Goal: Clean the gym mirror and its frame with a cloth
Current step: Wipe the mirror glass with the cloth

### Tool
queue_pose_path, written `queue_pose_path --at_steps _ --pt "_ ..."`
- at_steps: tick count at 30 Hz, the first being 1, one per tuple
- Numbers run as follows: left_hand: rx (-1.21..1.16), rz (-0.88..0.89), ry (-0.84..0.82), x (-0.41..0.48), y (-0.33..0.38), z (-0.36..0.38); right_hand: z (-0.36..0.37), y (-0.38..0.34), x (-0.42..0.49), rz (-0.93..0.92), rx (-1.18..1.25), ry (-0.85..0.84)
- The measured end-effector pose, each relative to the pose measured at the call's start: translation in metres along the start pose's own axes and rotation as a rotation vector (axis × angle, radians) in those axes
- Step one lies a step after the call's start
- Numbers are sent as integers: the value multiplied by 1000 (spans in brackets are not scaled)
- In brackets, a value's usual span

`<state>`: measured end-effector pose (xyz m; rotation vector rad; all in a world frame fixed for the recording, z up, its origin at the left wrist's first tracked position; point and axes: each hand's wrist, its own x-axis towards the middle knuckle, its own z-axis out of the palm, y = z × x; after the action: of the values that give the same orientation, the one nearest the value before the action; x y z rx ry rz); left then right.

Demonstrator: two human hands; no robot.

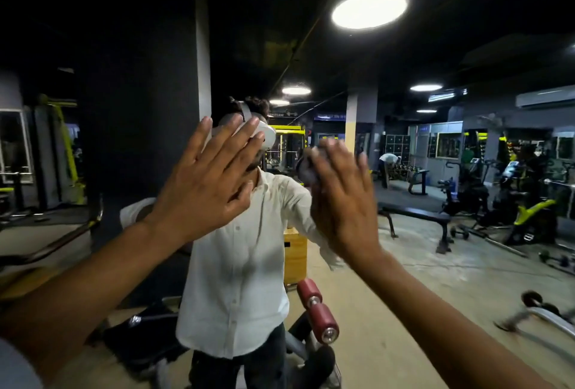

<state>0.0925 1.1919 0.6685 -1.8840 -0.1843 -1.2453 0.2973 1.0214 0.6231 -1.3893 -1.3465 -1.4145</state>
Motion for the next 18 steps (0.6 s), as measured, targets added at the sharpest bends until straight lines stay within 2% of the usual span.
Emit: queue_pose_path --at_steps 3,4,6,9,11,12,14,16,18 --pt "39 -3 -29 -5 -23 -5 -7 8 47 305 98 187" --pt "56 -14 -35 -5 -32 -6 -4 1 59 331 122 210" --pt "91 -35 -37 -2 -49 -10 3 -20 70 211 132 133" --pt "117 -39 -34 9 -76 -16 7 -41 78 -169 43 -94" --pt "147 -52 -32 19 -100 -22 3 -30 109 -248 -17 -118" --pt "157 -70 -26 23 -115 -25 2 -21 130 -179 -22 -51" --pt "175 -95 -6 32 -146 -33 -1 -10 170 93 15 163" --pt "195 -72 -5 41 -171 -36 7 -28 201 294 79 327" --pt "196 -47 8 49 -187 -36 26 -72 219 260 107 321"
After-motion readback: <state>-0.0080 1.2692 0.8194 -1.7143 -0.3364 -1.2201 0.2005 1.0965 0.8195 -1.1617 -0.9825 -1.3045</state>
